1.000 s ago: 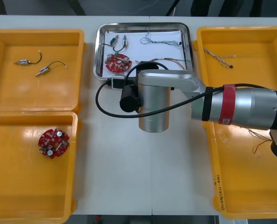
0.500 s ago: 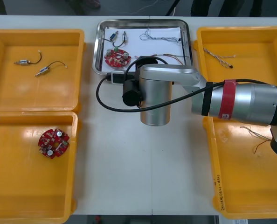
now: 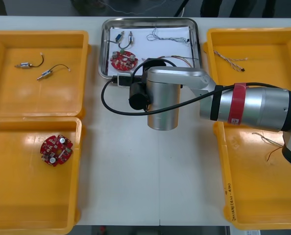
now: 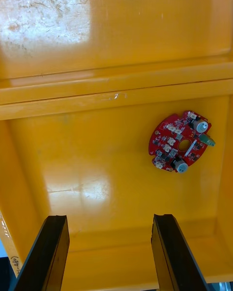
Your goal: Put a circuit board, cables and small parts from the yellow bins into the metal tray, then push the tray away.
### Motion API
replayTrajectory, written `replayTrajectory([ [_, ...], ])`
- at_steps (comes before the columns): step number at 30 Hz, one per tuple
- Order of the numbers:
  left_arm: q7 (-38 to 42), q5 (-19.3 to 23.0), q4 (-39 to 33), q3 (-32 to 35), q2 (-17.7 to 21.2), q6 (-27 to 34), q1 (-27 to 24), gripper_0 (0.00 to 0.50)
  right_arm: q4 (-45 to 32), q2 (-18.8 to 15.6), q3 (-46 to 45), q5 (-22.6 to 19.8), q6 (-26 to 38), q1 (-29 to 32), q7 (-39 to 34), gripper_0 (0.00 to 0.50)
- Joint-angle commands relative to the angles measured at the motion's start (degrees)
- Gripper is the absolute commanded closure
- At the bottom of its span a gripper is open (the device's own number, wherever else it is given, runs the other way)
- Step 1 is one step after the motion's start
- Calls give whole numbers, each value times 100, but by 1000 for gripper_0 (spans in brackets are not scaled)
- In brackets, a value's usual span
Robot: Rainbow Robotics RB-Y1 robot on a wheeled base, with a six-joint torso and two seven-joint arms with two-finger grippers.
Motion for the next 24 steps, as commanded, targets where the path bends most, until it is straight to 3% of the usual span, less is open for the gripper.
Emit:
replayTrajectory([
  [1,-139,-20,-149,163,251,37,83,0,-32,128,19,40,-43,-323,-150,29],
  [2,-139,-20,-149,163,251,37,83,0,-32,128,19,40,-43,-314,-150,0],
  [8,-139,-20,-149,163,251,37,83,0,-76,172,2,-4,9,-314,-133,0],
  [13,-139,-20,-149,163,251,37,83,0,-252,163,-350,-689,238,-314,-80,0],
  [24,-139,-20,-149,163,251,37,83,0,-1491,172,-675,-918,1785,-279,-142,0],
])
